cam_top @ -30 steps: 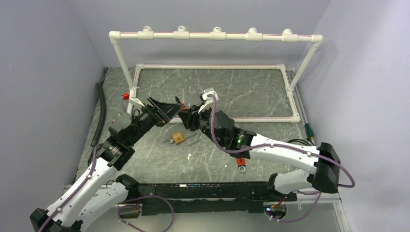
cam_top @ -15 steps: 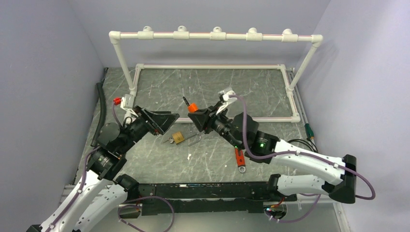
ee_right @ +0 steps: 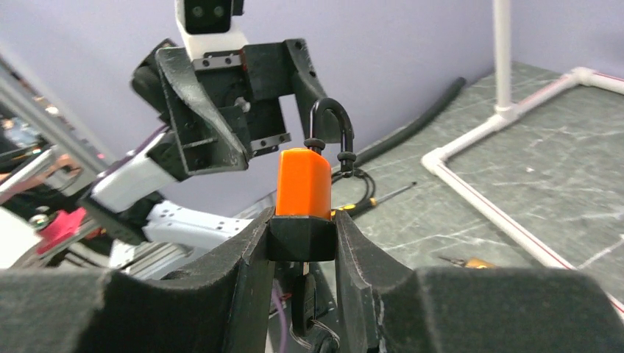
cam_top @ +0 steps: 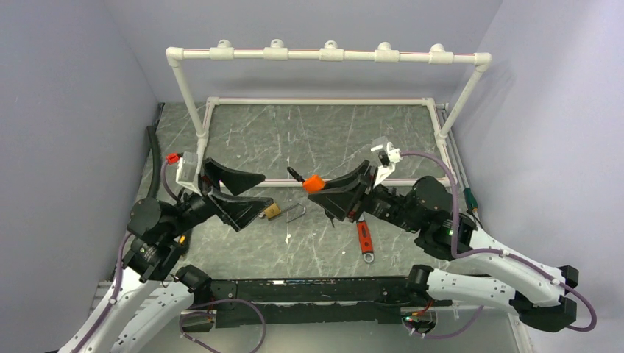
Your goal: Unlock with the key
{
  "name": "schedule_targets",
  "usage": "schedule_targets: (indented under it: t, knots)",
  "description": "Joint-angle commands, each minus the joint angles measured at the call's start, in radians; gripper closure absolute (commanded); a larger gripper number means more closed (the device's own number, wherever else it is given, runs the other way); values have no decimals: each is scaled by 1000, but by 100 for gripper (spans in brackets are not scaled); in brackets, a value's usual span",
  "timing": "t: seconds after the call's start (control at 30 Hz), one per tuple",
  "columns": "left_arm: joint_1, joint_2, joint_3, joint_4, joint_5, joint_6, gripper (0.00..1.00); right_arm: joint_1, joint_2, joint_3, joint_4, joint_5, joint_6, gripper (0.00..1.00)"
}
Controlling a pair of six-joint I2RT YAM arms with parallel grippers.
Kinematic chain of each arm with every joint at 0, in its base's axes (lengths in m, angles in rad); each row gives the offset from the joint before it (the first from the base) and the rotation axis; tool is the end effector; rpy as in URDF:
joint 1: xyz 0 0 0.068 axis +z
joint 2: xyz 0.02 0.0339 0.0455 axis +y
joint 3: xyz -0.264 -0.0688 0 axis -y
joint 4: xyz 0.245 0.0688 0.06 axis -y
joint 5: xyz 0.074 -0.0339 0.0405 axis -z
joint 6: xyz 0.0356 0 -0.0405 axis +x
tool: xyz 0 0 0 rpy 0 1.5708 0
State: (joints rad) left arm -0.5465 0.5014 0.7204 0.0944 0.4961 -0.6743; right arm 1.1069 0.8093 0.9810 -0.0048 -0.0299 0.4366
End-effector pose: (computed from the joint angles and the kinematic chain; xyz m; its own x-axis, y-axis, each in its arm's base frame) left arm 0.0893 -0.0741 0.3847 -0.3212 -0.4473 -0.8347 0.8237 0.3031 -0.4793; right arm 0.0783 0.1588 0.4238 -0.3162 0.3126 -0.8957 -0.8534 0.3186 0.4125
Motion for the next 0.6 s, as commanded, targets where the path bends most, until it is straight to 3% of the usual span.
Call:
schedule_targets:
  t: [0.0,0.23,0.57]
  knots:
    - [-1,22,48,214,171,-36,10,-10,-22,26,76,-211,51,100]
    - [-1,62,79,346,285,-98,16,-10,-4,33,132,-315,72,100]
    - [0,62,84,283,292,-72,28,-10,47,38,188,-371,94,100]
